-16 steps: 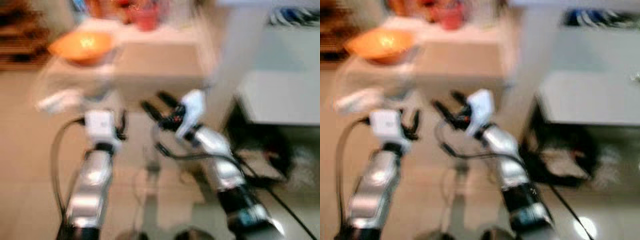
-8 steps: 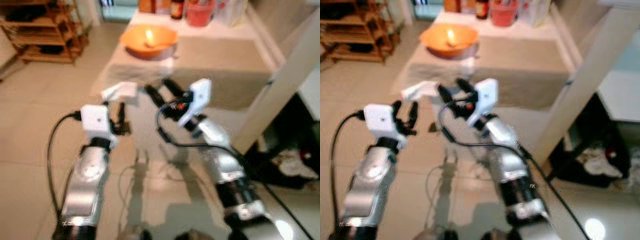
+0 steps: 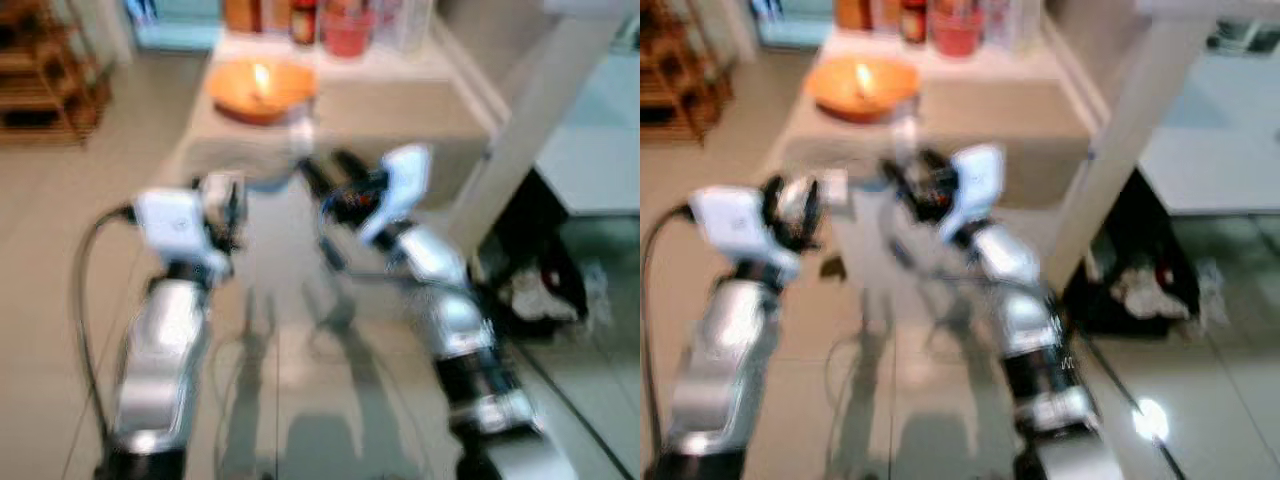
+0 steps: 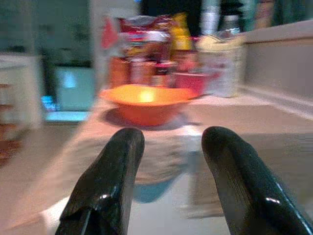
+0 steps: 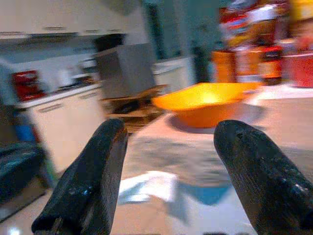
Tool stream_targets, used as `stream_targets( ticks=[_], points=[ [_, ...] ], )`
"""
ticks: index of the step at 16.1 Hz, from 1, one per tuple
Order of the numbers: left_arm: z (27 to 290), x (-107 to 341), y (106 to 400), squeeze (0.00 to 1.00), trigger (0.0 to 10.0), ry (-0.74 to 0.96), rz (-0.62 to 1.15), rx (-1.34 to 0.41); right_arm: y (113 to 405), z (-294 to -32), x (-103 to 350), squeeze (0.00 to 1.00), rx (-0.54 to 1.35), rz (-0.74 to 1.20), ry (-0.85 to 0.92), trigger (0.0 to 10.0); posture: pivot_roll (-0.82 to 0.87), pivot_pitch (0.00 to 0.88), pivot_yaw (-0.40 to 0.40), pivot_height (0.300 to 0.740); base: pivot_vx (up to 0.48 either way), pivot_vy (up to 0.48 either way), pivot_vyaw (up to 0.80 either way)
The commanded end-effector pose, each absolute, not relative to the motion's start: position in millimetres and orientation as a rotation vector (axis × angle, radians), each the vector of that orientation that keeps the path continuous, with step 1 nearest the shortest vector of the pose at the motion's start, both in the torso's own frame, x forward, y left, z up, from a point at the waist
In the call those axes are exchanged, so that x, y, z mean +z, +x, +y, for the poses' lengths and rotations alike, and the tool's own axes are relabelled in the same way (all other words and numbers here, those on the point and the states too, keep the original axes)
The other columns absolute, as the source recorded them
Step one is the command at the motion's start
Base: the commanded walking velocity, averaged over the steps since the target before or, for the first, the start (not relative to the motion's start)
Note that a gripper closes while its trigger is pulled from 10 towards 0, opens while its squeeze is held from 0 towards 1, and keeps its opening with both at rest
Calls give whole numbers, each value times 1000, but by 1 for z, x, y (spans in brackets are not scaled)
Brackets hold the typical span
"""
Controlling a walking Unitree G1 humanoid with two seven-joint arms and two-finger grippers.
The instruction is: Setting the table
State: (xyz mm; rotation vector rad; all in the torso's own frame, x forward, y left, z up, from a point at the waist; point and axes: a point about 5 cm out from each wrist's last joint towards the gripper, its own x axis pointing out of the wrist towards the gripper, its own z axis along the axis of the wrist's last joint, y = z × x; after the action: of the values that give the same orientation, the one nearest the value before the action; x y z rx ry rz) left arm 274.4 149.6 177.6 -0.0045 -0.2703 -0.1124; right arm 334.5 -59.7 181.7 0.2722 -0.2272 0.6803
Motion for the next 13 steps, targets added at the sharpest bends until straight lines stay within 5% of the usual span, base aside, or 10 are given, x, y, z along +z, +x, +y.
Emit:
stream_targets(
  ticks=[1, 4, 5, 13],
  points=[
    [159, 181, 274, 0, 10000, 9, -277, -82, 332, -47, 188, 0, 739, -235, 309, 10000, 14, 61, -22, 740, 480, 0, -800],
    [164, 188, 273, 0, 10000, 6, -299, -53, 329, -47, 198, 0, 770, -276, 311, 10000, 11, 60, -22, 740, 480, 0, -267],
    [168, 197, 273, 0, 0, 4, -334, -30, 325, -47, 214, 0, 818, -339, 339, 10000, 9, 63, -21, 740, 480, 0, 0],
    [181, 216, 273, 0, 0, 9, -394, 33, 322, -50, 245, 0, 885, -441, 312, 10000, -2, 69, -20, 740, 469, 0, 0]
  ],
)
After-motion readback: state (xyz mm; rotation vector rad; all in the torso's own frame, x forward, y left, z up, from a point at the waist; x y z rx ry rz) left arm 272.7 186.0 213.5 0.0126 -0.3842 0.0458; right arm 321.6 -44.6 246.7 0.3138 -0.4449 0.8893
